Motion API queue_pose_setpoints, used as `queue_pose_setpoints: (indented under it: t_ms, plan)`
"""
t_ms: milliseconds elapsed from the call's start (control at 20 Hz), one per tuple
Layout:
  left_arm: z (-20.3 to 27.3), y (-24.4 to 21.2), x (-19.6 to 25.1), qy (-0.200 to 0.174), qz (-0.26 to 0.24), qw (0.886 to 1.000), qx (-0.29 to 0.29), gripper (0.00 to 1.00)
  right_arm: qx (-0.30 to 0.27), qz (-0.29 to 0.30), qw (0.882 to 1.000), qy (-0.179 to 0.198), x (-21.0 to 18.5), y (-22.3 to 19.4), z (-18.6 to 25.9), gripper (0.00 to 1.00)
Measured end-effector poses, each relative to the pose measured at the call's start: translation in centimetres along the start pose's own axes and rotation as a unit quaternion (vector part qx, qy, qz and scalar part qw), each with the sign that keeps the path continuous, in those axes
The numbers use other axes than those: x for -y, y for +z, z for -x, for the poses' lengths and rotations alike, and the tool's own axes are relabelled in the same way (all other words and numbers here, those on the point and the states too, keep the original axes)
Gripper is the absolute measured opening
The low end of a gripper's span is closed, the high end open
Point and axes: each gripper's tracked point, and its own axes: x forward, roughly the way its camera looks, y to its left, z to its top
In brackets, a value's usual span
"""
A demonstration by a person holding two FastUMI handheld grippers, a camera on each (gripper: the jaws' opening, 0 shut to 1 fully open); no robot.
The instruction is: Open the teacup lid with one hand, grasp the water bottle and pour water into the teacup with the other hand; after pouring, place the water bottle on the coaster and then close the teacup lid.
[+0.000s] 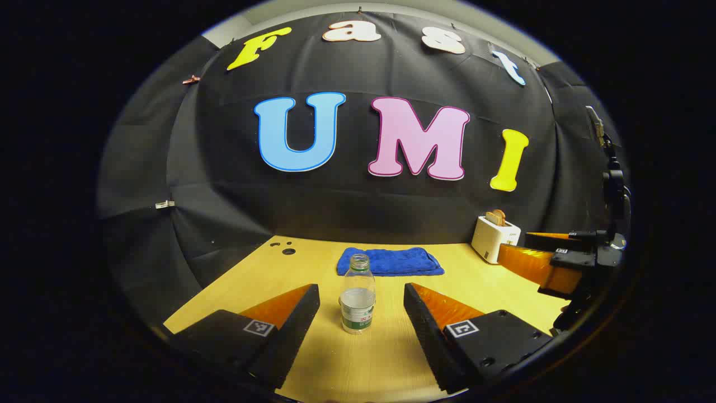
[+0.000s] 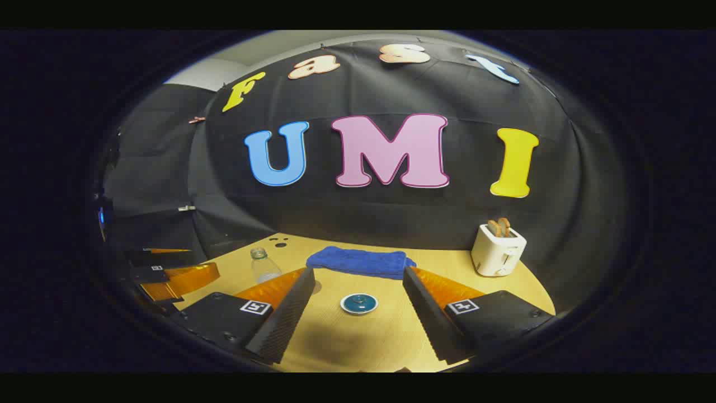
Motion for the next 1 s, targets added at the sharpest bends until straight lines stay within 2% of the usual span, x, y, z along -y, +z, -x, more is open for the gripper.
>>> queue_pose_setpoints:
  t_ms: [100, 150, 200, 650, 1000]
  plan:
    - [0.0, -0.3, 0.2, -0.002, 0.000, 1.000, -0.003, 0.95, -0.002, -0.003, 1.000, 0.004, -0.1, -0.1, -0.3, 0.98]
    - [0.1, -0.4, 0.1, -0.001, 0.004, 1.000, -0.005, 0.99, -0.002, -0.004, 1.000, 0.006, -0.1, -0.3, -0.5, 0.98]
    - [0.1, -0.5, 0.2, -0.002, 0.009, 1.000, -0.008, 0.96, -0.003, -0.004, 1.000, 0.007, -0.3, -0.4, -0.6, 0.98]
    - [0.4, -1.9, -0.5, 0.004, -0.008, 1.000, -0.018, 0.95, -0.024, 0.006, 0.999, 0.022, -1.0, -2.3, -2.3, 0.98]
    - [-1.7, -4.1, -1.5, 0.014, -0.020, 0.999, -0.038, 0.95, -0.031, 0.033, 0.999, 0.018, -0.9, -4.9, -5.8, 0.98]
